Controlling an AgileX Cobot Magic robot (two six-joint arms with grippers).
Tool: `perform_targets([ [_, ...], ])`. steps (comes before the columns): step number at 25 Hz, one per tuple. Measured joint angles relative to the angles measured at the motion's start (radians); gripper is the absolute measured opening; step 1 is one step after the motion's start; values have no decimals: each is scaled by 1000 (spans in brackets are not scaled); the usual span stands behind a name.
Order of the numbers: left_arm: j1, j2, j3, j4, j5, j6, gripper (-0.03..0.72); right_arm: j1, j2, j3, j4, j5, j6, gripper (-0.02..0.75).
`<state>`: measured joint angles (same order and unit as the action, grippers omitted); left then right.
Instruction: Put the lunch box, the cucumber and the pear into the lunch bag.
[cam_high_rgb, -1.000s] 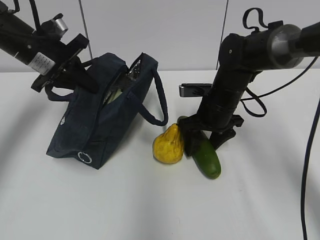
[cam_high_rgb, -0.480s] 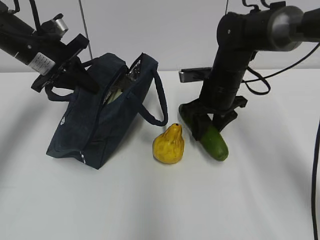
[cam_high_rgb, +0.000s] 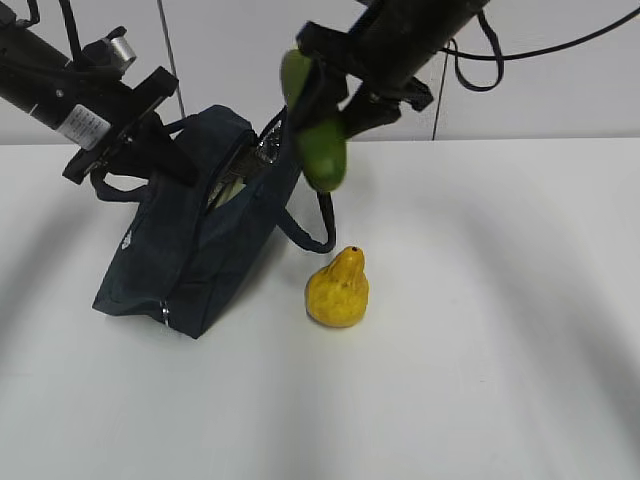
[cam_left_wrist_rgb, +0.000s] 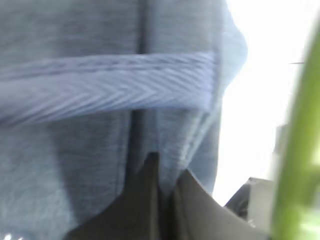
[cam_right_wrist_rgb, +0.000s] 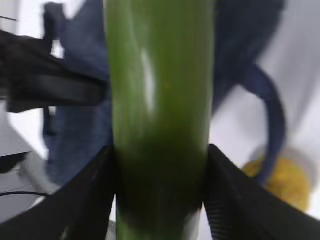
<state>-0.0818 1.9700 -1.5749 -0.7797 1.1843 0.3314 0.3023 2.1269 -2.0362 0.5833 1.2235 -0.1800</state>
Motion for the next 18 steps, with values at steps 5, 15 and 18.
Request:
perform_targets([
  [5,0,0,0,-76,-8,6,0,14,7,-6,230,2,9,378],
  [15,0,0,0,-210,-45,86,0,14,82,-8,172,2,125,377],
  [18,0,0,0,-212,-50,86,0,14,83,-8,95,2,161,378],
])
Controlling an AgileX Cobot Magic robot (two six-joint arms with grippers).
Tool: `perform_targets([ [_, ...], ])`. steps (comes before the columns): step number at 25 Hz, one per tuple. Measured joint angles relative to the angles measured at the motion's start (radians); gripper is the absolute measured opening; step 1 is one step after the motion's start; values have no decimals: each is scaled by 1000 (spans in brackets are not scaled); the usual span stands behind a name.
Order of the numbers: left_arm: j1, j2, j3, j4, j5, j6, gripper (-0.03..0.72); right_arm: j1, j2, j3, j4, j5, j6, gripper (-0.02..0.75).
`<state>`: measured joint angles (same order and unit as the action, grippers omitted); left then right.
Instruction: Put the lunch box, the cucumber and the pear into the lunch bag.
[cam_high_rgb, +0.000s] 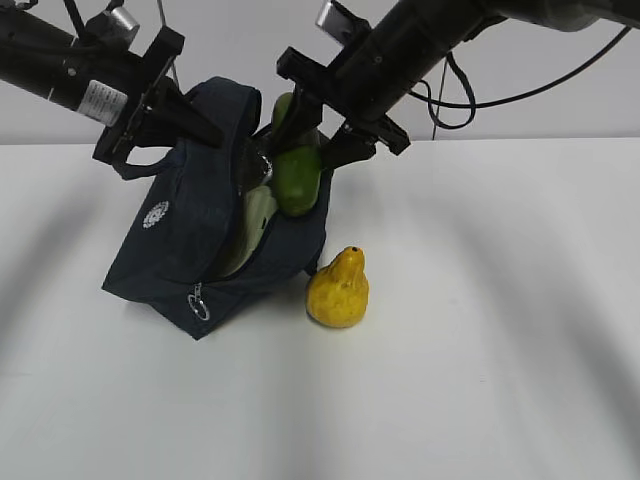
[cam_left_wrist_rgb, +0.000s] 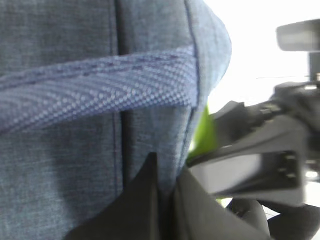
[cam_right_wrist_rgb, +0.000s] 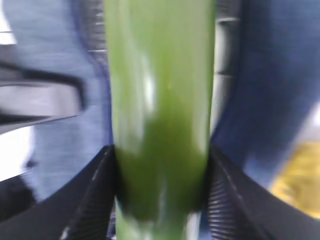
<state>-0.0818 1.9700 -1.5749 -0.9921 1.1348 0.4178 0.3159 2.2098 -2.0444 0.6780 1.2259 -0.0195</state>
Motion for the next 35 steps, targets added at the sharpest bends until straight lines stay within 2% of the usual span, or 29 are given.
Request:
perform_targets([
  [2,0,0,0,-1,-2,0,0,0,11,0,10,0,4,378],
  [7,0,-1,0,-1,-2,0,0,4,70,0,182,0,-26,377],
  [14,1,-8,0,1,-1,0,0,14,138,0,331,-8,-81,382],
  [17,1,-10,0,3,-1,1,0,23,157,0,356,-10,-101,452],
  [20,1,-10,0,3,1,1,0,23,162,0,356,-10,-113,604],
  [21,1,-10,0,3,2,1,0,23,162,0,356,-10,-118,627],
  [24,1,-10,0,3,4,2,0,23,162,0,354,-10,-139,622],
  [29,1,-10,0,4,5,3,0,21,82,0,217,-10,-150,529],
  [35,1,-10,0,27,5,3,0,21,-71,16,-94,-5,-109,509],
])
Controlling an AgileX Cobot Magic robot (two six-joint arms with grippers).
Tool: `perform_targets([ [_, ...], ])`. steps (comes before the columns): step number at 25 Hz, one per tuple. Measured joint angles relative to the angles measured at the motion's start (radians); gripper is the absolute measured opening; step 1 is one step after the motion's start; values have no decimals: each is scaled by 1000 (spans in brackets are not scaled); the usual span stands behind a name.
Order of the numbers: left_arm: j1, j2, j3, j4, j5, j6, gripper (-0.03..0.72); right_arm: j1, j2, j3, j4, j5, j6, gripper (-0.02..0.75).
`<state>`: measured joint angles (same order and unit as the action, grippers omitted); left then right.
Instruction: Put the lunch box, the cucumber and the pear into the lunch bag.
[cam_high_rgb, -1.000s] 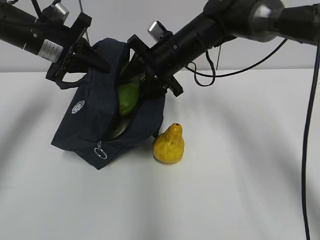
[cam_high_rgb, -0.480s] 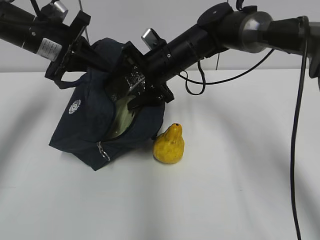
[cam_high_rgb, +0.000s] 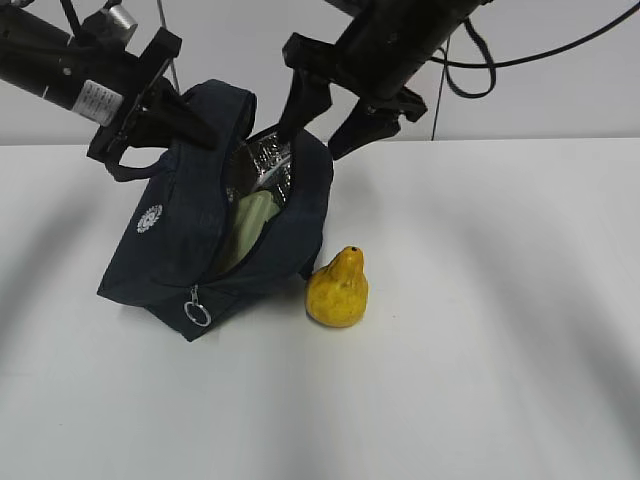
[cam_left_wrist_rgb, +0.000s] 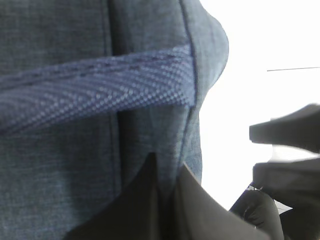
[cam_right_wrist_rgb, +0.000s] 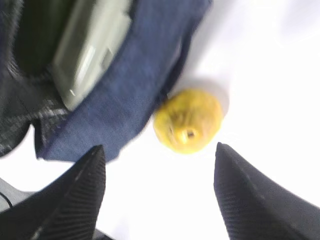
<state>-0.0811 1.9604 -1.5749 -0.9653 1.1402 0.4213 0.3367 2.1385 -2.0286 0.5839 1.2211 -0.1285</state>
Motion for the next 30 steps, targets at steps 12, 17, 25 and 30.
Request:
perform_targets([
  [12,0,0,0,14,0,0,0,0,-180,373,-218,4,-15,498],
  [17,0,0,0,15,0,0,0,0,-180,437,-221,-33,-60,498],
  [25,0,0,0,17,7,0,0,0,-91,437,-122,-87,-205,498],
  [30,0,0,0,17,7,0,0,0,-51,437,-102,-131,-227,498],
])
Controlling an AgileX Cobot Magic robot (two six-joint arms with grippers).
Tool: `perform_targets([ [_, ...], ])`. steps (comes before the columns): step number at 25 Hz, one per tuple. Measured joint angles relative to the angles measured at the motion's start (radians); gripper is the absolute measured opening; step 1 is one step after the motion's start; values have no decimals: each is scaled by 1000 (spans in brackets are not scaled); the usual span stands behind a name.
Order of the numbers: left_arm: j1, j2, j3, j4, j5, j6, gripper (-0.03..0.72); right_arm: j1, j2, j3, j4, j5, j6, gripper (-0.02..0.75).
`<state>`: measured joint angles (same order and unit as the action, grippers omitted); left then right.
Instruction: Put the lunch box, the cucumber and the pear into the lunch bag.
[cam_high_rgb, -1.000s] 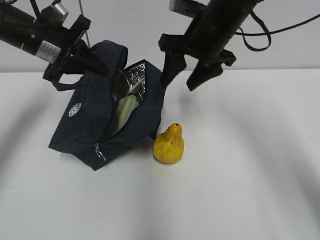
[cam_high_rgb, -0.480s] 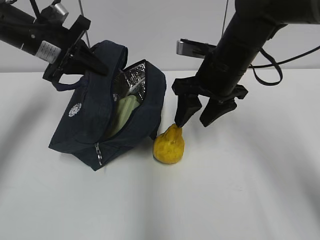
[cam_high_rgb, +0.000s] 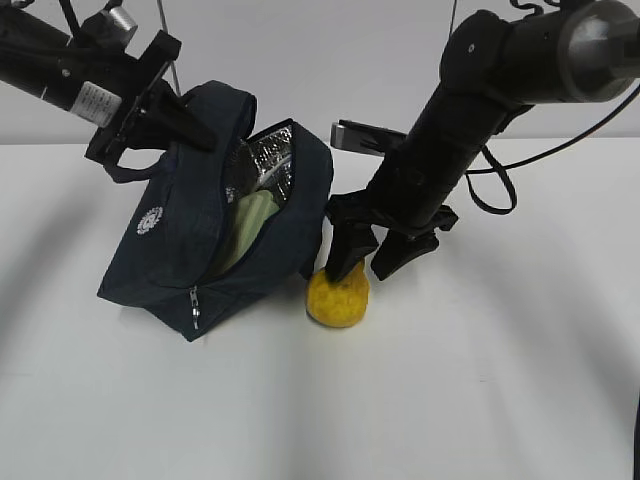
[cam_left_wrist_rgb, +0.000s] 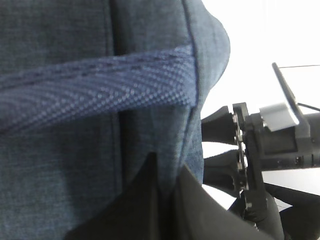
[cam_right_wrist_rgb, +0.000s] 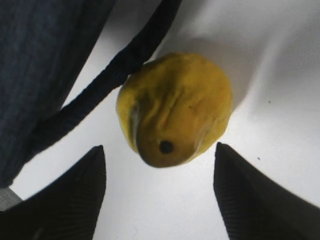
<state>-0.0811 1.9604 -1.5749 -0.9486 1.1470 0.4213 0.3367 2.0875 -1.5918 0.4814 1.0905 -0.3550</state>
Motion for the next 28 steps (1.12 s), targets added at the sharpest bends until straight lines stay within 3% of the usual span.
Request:
perform_targets([
  [8,0,0,0,1,1,0,0,0,13,-19,11,-68,-21,498],
  [28,0,0,0,5,4,0,0,0,50,-61,23,-49,-24,498],
])
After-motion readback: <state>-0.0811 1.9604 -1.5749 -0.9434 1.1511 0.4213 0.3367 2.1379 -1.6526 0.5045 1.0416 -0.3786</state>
